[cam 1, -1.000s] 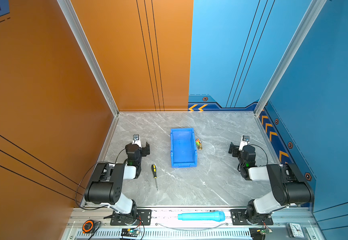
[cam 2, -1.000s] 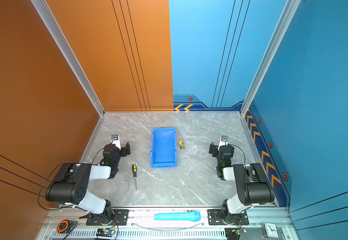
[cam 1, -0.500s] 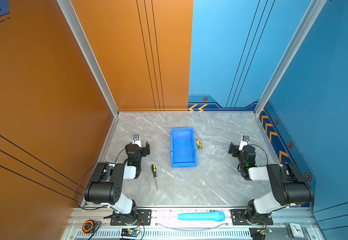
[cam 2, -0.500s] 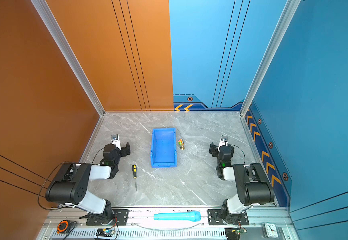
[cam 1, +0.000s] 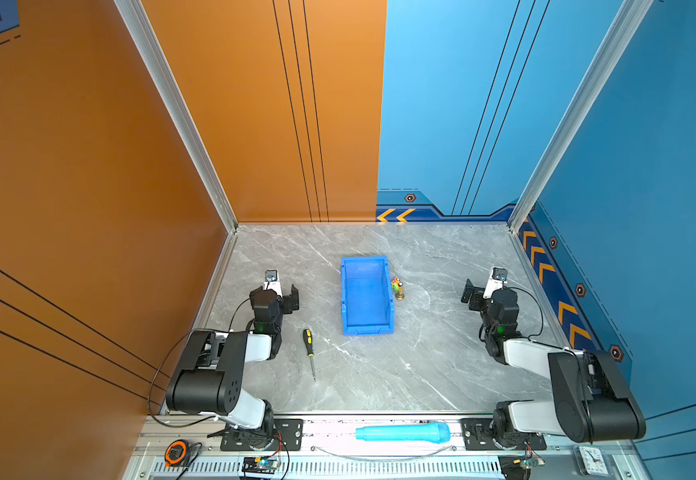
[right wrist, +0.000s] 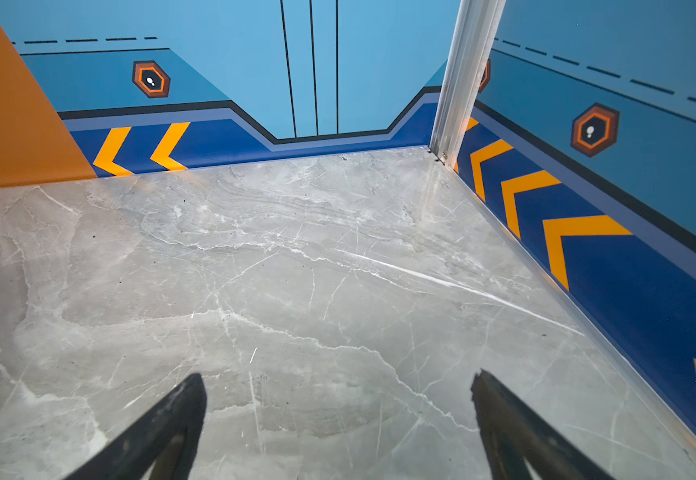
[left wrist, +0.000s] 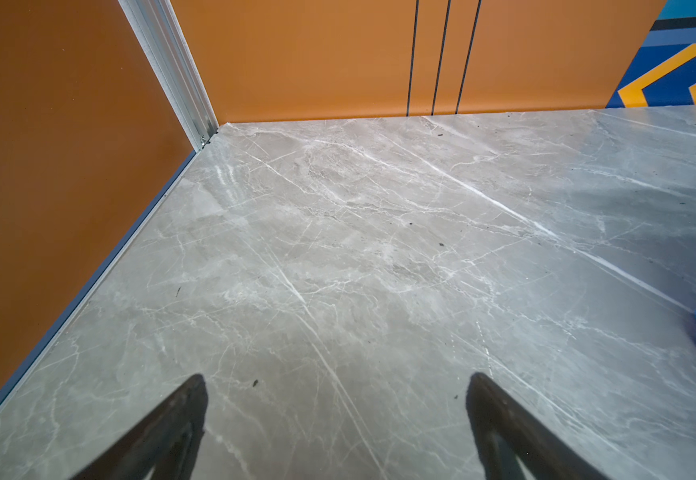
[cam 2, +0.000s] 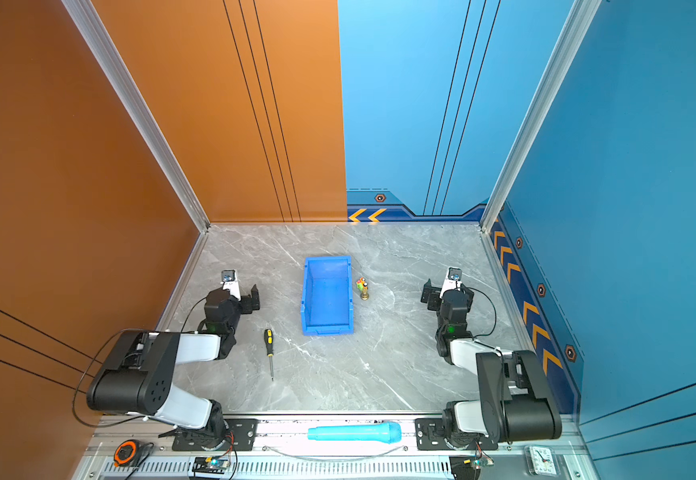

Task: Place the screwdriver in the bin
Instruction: 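Lower the left gripper over the screwdriver handle while the right arm nears the bin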

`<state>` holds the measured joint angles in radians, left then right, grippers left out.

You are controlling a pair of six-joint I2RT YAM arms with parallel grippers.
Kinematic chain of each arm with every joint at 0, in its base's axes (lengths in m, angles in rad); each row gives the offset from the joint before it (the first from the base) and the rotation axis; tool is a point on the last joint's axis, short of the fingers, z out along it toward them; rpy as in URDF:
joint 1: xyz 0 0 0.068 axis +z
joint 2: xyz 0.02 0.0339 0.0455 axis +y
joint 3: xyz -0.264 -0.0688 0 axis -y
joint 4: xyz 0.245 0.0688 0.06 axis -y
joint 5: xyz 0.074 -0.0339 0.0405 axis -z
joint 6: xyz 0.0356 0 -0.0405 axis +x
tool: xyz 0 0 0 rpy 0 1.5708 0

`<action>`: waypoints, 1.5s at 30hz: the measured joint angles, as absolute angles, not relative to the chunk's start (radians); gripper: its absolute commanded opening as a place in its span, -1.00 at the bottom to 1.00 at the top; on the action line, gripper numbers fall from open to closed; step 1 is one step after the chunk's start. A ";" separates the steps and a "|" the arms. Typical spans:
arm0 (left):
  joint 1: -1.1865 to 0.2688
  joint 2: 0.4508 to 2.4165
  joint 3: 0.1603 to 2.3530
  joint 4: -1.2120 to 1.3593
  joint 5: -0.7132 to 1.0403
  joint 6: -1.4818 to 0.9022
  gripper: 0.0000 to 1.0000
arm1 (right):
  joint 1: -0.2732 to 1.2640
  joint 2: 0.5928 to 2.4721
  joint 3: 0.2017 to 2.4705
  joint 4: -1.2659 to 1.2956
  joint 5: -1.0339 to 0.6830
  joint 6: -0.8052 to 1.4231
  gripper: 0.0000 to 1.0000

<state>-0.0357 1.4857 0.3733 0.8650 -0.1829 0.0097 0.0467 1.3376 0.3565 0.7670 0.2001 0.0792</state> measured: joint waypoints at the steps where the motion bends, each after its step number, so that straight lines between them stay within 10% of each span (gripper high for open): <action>1: -0.036 1.462 0.374 0.850 -0.183 0.007 0.96 | 0.049 1.312 0.356 0.743 0.205 0.082 1.00; 24: -0.056 1.167 0.748 -0.147 -0.082 -0.247 0.96 | 0.330 1.073 0.728 -0.205 0.342 0.353 1.00; 45: -0.286 1.296 0.883 -0.720 -0.017 -0.577 0.86 | 0.738 1.232 0.915 -0.367 0.182 0.293 0.99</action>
